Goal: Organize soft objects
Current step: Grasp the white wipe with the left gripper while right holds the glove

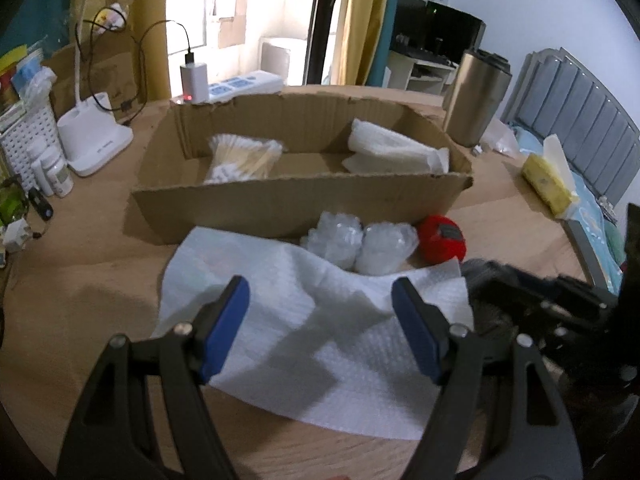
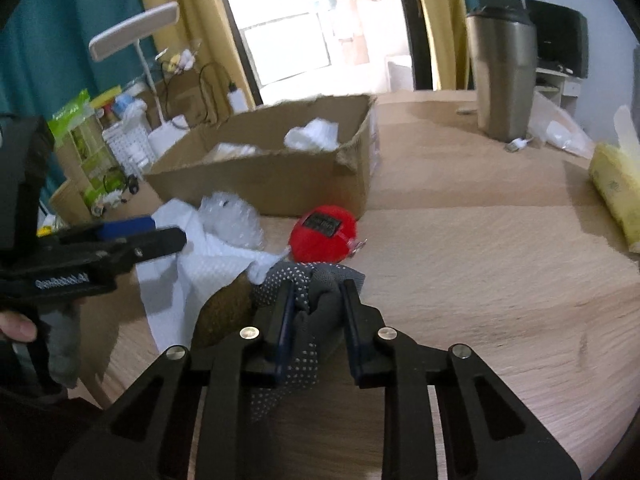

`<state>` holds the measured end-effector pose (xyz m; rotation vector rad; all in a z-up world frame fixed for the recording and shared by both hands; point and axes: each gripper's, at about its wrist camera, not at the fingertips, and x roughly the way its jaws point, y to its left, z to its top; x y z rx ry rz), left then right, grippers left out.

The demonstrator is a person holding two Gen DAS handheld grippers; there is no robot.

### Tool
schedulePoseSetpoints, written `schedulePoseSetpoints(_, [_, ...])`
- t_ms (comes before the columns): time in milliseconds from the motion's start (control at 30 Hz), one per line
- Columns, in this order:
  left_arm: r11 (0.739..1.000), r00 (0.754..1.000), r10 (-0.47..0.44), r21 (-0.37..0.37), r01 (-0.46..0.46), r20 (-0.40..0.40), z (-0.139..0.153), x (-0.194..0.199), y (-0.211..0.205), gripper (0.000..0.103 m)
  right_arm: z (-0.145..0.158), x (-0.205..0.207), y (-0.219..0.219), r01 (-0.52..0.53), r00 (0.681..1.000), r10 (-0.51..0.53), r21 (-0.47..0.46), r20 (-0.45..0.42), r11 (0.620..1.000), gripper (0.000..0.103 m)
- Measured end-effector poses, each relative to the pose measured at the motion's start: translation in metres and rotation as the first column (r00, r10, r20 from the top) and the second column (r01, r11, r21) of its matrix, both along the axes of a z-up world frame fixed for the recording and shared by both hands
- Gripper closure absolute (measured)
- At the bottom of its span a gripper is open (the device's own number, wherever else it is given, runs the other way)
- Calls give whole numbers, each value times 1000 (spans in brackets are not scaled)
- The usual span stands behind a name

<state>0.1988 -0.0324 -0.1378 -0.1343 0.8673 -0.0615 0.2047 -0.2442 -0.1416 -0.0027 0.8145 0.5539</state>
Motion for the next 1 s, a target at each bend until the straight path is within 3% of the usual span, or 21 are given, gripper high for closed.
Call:
schedulePoseSetpoints(200, [1000, 999, -12, -12, 11, -33, -9, 8, -7, 28, 12, 2, -20, 28, 998, -30, 27, 49, 999, 78])
schedulePoseSetpoints(500, [999, 999, -30, 41, 32, -38, -14, 13, -16, 29, 3, 7, -25, 52, 998, -52, 21, 17, 998, 77])
schedulePoseSetpoints(567, [998, 999, -41, 47, 43, -33, -15, 13, -18, 39, 2, 7, -24, 52, 999, -52, 22, 13, 998, 77])
schedulePoseSetpoints(633, [997, 998, -52, 54, 54, -32, -15, 13, -19, 63, 2, 7, -23, 53, 999, -53, 18, 11, 998, 77])
schedulePoseSetpoints(733, [996, 994, -86, 32, 89, -67, -20, 15, -20, 86, 2, 8, -22, 56, 998, -56, 11, 8, 998, 75])
schedulePoseSetpoints(800, [995, 992, -100, 12, 101, -82, -24, 14, -20, 92, 1, 8, -22, 62, 998, -62, -2, 3, 998, 72])
schedulePoseSetpoints(967, [992, 990, -123, -15, 122, -64, -21, 9, -19, 96, -4, 11, -18, 70, 997, -71, -41, -21, 997, 60])
schedulePoseSetpoints(1000, [992, 991, -123, -23, 122, -58, -19, 8, -18, 96, -4, 11, -18, 74, 997, -75, -47, -20, 996, 54])
